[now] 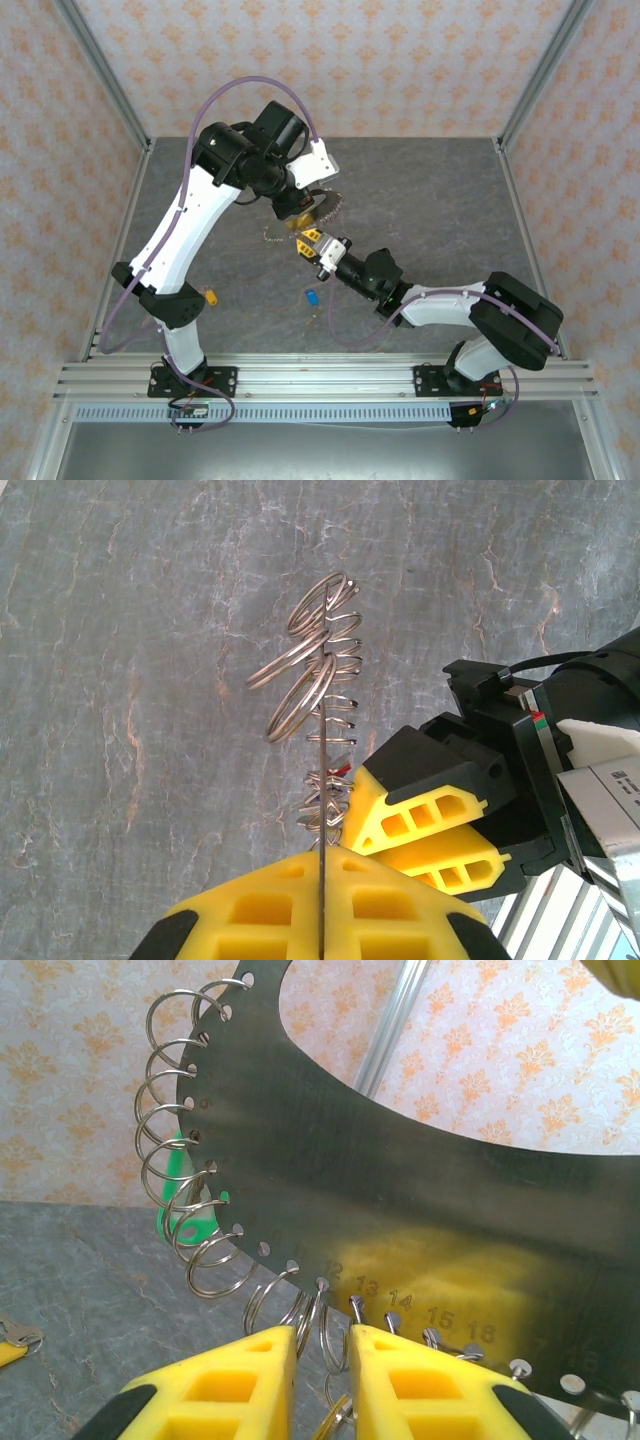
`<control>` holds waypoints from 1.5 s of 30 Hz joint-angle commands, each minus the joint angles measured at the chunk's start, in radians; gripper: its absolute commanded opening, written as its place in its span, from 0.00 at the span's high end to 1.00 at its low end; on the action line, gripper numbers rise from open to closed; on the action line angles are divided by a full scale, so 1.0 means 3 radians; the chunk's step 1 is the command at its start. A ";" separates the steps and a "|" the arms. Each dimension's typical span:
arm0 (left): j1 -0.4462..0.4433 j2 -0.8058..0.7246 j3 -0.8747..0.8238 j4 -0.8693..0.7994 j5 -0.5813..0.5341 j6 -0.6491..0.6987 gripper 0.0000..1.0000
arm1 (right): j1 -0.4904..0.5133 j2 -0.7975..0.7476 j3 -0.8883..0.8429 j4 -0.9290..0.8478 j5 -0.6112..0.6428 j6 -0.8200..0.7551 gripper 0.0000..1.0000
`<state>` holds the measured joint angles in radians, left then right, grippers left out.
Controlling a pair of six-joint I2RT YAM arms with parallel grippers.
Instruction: Put the keys on the keyring
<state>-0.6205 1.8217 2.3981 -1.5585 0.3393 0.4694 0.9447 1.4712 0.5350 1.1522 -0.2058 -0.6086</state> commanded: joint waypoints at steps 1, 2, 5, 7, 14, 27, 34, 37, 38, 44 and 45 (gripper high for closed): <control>-0.0023 -0.0115 -0.0010 -0.0030 -0.0022 -0.0033 1.00 | 0.0016 -0.0026 -0.0042 0.0150 -0.0002 -0.0057 0.79; -0.0023 -0.0115 -0.0008 -0.0031 -0.0029 -0.0034 1.00 | 0.0015 -0.0033 -0.0045 0.0155 -0.0015 -0.0052 0.79; -0.0023 -0.0120 -0.0012 -0.0036 -0.0036 -0.0036 1.00 | 0.0015 -0.0059 -0.0079 0.0153 -0.0048 -0.0049 0.79; -0.0023 -0.0120 -0.0013 -0.0036 -0.0035 -0.0036 1.00 | 0.0013 -0.0062 -0.0100 0.0143 -0.0035 -0.0049 0.79; -0.0023 -0.0110 -0.0012 -0.0041 -0.0017 -0.0037 1.00 | 0.0016 -0.0019 -0.0062 0.0202 -0.0012 -0.0032 0.79; -0.0022 -0.0121 -0.0035 -0.0052 -0.0008 -0.0043 1.00 | 0.0013 0.0028 -0.0032 0.0273 0.0005 -0.0008 0.79; -0.0023 -0.0126 -0.0043 -0.0051 0.0001 -0.0042 1.00 | 0.0016 0.0057 0.0015 0.0255 0.0050 -0.0028 0.79; -0.0023 -0.0130 -0.0044 -0.0047 0.0000 -0.0045 1.00 | 0.0015 0.0086 0.0026 0.0245 0.0044 -0.0032 0.79; -0.0023 -0.0130 -0.0043 -0.0046 0.0004 -0.0046 1.00 | 0.0016 0.0089 0.0032 0.0235 0.0039 -0.0032 0.80; -0.0023 -0.0126 -0.0043 -0.0051 0.0013 -0.0045 1.00 | 0.0013 0.0132 0.0081 0.0234 0.0052 -0.0024 0.81; -0.0023 -0.0126 -0.0045 -0.0050 0.0018 -0.0043 1.00 | 0.0016 0.0149 0.0097 0.0234 0.0057 -0.0022 0.81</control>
<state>-0.6205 1.8217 2.3852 -1.5597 0.3393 0.4690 0.9447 1.5021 0.5259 1.1900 -0.1974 -0.6155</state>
